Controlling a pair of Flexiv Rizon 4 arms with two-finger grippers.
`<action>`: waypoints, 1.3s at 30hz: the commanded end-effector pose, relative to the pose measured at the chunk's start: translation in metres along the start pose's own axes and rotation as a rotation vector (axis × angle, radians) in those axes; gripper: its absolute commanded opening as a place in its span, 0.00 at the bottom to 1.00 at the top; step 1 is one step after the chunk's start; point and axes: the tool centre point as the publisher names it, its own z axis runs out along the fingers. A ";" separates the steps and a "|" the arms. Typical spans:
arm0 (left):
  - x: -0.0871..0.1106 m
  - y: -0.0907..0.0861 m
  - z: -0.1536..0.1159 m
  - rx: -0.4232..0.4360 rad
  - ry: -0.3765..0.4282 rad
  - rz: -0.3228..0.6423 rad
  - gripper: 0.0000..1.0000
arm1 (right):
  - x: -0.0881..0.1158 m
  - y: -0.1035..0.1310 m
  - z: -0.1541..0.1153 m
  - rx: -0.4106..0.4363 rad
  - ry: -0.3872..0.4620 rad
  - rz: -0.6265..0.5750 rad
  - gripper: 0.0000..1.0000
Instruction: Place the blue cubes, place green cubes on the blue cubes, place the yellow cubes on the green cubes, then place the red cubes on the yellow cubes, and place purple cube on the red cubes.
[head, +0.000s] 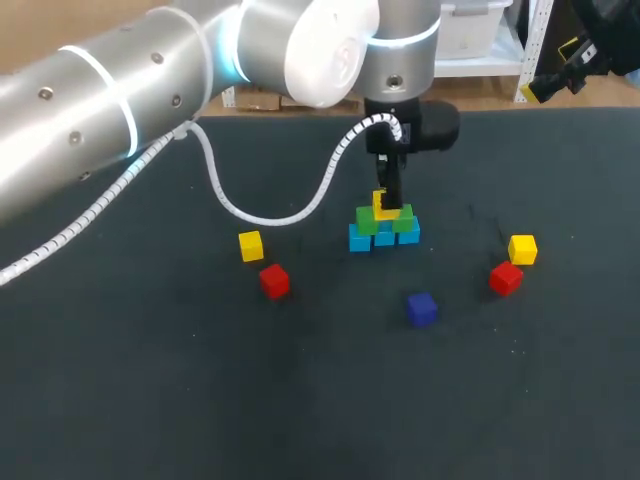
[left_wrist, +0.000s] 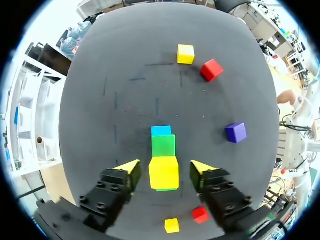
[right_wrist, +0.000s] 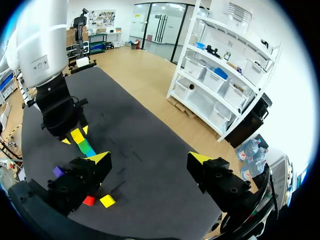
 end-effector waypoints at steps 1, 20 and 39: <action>0.001 0.001 -0.003 0.007 -0.008 -0.003 1.00 | 0.000 0.000 -0.001 0.001 0.001 0.000 1.00; 0.008 0.004 -0.001 0.006 0.006 -0.019 1.00 | 0.000 0.000 -0.001 0.001 0.001 0.000 1.00; 0.009 0.004 0.003 0.011 0.009 -0.018 0.47 | 0.000 0.000 -0.001 0.001 0.001 0.000 1.00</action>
